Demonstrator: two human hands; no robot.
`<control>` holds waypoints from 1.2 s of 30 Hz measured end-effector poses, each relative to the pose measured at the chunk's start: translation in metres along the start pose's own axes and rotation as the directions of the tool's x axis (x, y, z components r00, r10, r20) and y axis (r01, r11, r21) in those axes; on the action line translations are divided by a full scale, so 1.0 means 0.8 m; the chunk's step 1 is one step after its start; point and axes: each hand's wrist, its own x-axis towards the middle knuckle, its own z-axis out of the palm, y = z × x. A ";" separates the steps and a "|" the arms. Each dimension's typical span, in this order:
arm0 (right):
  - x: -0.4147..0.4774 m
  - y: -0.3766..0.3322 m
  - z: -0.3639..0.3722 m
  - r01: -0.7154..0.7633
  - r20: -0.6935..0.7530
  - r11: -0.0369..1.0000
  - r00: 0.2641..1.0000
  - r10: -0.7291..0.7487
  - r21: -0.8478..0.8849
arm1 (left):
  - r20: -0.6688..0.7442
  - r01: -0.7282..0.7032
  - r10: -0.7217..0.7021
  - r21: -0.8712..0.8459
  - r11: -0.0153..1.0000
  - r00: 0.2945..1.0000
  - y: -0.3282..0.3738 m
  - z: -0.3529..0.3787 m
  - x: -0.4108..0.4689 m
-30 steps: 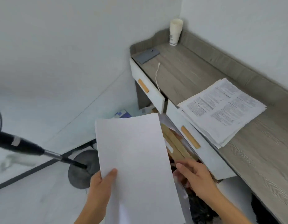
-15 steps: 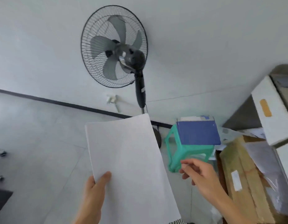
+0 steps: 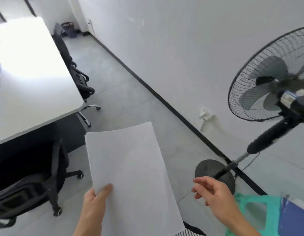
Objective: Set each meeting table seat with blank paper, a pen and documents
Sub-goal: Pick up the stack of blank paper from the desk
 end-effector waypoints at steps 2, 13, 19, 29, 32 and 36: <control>0.058 -0.025 0.019 0.039 0.062 0.999 0.997 -0.037 -0.018 | -0.068 0.000 -0.003 -0.033 0.999 0.998 0.017 -0.007 0.029; 0.292 -0.210 0.166 0.250 0.480 0.963 0.860 -0.173 -0.102 | -0.440 -0.019 -0.113 -0.284 0.959 0.891 0.117 -0.046 0.149; 0.361 -0.269 0.276 0.312 0.597 0.940 0.783 -0.174 -0.135 | -0.529 -0.035 -0.182 -0.373 0.927 0.829 0.144 -0.108 0.219; 0.416 -0.387 0.460 0.333 0.617 0.940 0.757 -0.217 -0.079 | -0.487 -0.114 -0.082 -0.360 0.926 0.869 0.244 -0.233 0.365; 0.433 -0.422 0.500 0.316 0.614 0.948 0.755 -0.228 -0.036 | -0.447 -0.122 -0.054 -0.354 0.927 0.893 0.270 -0.253 0.402; 0.464 -0.454 0.555 0.285 0.662 0.958 0.720 -0.209 -0.007 | -0.449 -0.122 -0.074 -0.391 0.912 0.891 0.290 -0.271 0.449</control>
